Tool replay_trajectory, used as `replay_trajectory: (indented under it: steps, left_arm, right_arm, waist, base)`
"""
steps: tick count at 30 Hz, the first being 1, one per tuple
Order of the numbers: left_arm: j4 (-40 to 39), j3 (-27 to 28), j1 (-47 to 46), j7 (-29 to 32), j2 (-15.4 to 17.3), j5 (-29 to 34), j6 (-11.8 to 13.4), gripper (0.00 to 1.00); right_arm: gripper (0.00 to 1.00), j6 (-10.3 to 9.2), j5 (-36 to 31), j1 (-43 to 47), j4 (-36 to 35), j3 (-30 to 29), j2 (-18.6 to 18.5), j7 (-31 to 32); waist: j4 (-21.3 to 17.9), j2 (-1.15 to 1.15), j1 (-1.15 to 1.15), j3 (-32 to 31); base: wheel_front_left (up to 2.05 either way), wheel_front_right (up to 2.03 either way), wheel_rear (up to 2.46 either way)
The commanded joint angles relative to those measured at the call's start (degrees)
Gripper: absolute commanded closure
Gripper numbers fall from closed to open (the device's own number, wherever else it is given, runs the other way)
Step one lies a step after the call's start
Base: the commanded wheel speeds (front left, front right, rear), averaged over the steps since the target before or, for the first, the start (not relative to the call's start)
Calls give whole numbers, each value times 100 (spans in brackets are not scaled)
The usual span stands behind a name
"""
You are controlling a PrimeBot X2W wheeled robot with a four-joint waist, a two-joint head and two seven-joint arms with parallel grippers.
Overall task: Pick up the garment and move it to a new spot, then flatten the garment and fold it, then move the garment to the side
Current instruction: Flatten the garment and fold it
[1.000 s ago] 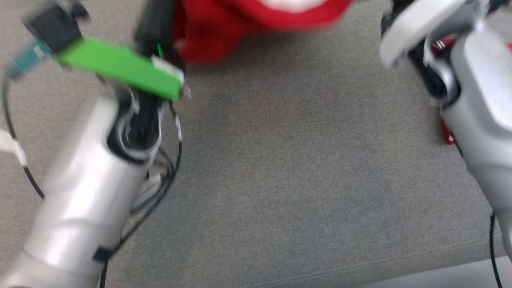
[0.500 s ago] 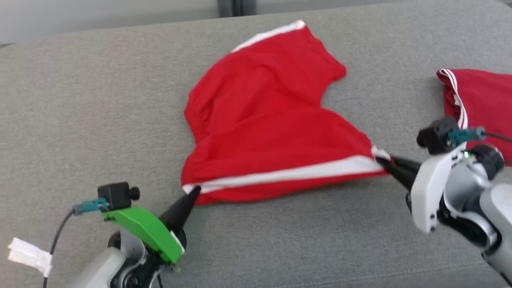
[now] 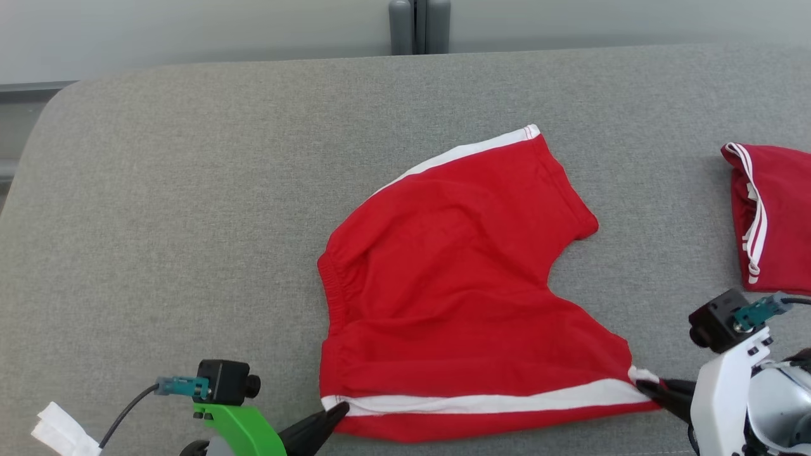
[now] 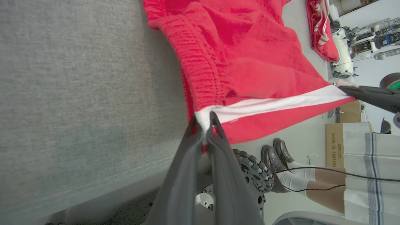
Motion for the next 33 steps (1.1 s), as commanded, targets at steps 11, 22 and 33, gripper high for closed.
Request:
replay_trajectory:
  steps: [11, 22, 33]
  left_arm:
    - [-51, 352, -619, -287, -548, -81, -126, 100]
    - [1736, 605, -1913, -868, -1786, 246, -113, 100]
    - [2791, 796, -2615, -1520, -2497, 485, -55, 100]
  right_arm:
    - [100, 1, -198, -1458, 161, -129, 198, -1012]
    - [100, 1, -266, -3863, 2652, 1230, -60, -2579]
    - [100, 1, -440, -5345, 4309, 2299, -141, -3581]
  waist:
    - [290, 0, 0, 77]
    - [630, 0, 0, 690]
    - [817, 0, 0, 1213]
  base:
    - [0, 0, 0]
    - [0, 0, 0]
    - [0, 0, 0]
